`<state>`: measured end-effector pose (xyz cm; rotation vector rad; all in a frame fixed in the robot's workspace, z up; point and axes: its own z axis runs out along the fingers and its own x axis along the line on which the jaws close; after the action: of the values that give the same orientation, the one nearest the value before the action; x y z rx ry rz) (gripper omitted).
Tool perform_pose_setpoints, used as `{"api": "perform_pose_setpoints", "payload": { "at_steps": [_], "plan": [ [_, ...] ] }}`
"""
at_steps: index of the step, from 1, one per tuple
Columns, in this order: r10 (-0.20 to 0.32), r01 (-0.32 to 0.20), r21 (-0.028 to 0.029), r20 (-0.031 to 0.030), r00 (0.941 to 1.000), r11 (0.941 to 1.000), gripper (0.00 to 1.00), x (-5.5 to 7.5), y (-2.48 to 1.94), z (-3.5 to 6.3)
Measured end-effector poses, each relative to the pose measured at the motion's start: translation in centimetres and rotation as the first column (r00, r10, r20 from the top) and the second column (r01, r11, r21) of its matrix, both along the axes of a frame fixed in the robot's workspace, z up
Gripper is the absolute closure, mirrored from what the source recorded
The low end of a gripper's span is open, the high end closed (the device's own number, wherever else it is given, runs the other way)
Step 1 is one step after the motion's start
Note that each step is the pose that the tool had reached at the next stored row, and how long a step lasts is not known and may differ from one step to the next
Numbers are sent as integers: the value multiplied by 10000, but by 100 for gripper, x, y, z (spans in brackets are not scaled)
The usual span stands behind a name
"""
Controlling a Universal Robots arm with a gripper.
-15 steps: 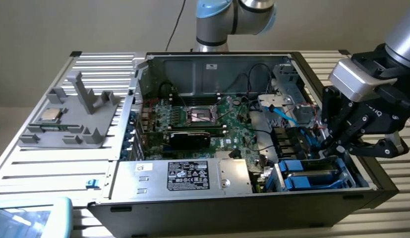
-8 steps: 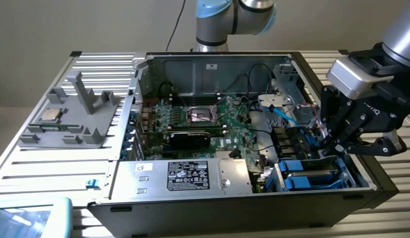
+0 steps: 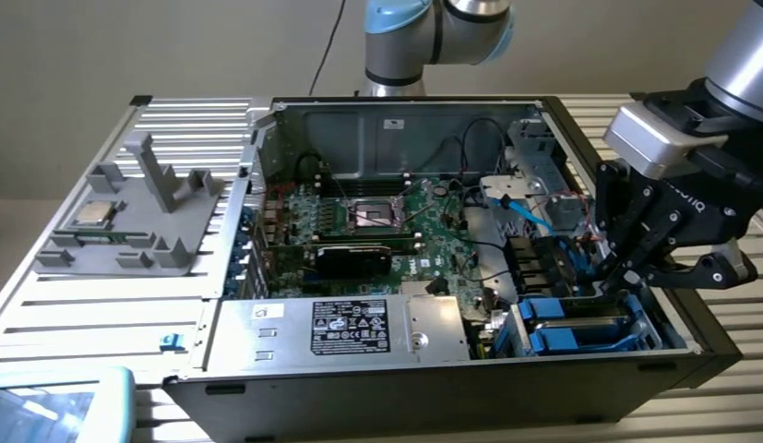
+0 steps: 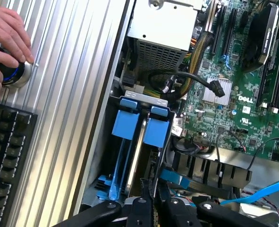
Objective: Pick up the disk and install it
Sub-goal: 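Insert the first disk wire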
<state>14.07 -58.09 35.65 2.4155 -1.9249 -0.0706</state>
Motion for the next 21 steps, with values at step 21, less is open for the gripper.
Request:
{"api": "perform_pose_setpoints", "payload": {
  "at_steps": [21],
  "plan": [
    [-205,205,-14,0,9998,9998,84,-25,5,0]
  ]
}}
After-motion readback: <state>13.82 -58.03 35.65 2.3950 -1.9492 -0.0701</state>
